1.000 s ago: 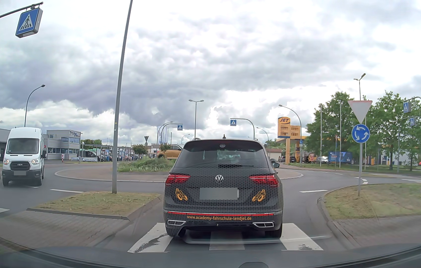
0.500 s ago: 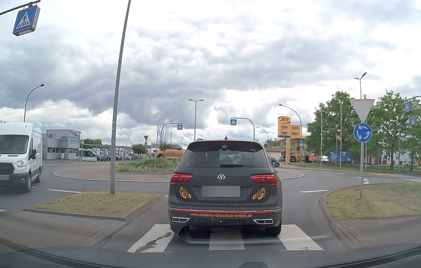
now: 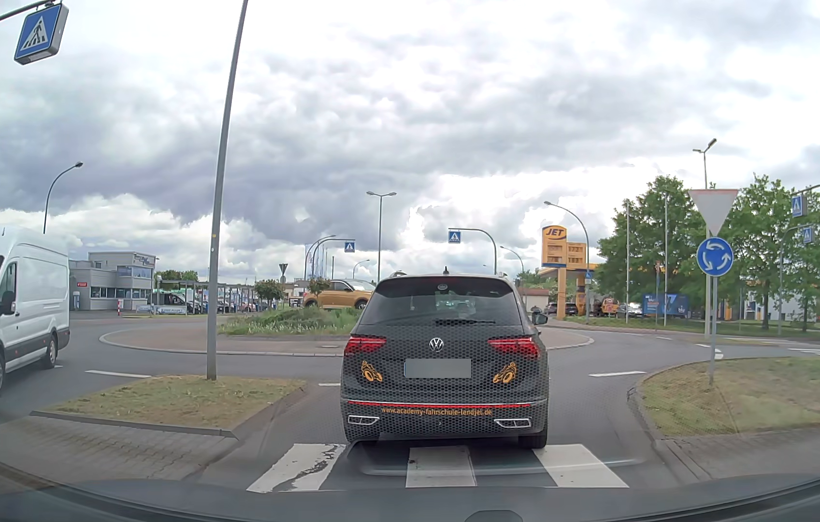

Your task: Follow the waypoints while adhering to traffic rules and regulations

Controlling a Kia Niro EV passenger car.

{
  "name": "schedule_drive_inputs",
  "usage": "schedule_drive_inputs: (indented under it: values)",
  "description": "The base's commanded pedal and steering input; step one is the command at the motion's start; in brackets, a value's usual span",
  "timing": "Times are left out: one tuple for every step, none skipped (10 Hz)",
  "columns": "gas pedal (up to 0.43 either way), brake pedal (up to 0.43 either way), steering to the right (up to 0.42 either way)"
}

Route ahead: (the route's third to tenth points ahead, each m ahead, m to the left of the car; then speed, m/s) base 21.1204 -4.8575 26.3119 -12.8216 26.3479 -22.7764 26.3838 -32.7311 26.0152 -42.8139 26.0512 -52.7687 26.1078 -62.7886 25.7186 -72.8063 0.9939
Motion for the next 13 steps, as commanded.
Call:
schedule_drive_inputs:
  values:
    - [0.169, 0.0, -0.003]
    - [0.15, 0.0, -0.002]
    - [0.138, 0.0, -0.003]
    - [0.138, 0.0, -0.003]
    - [0.138, 0.0, -0.003]
    - [0.15, 0.0, -0.003]
    - [0.157, 0.0, -0.003]
    - [0.189, 0.0, -0.003]
    - [0.22, 0.0, -0.003]
    - [0.26, 0.0, -0.002]
    - [0.28, 0.0, -0.002]
    - [0.287, 0.0, -0.002]
    - [0.299, 0.0, 0.001]
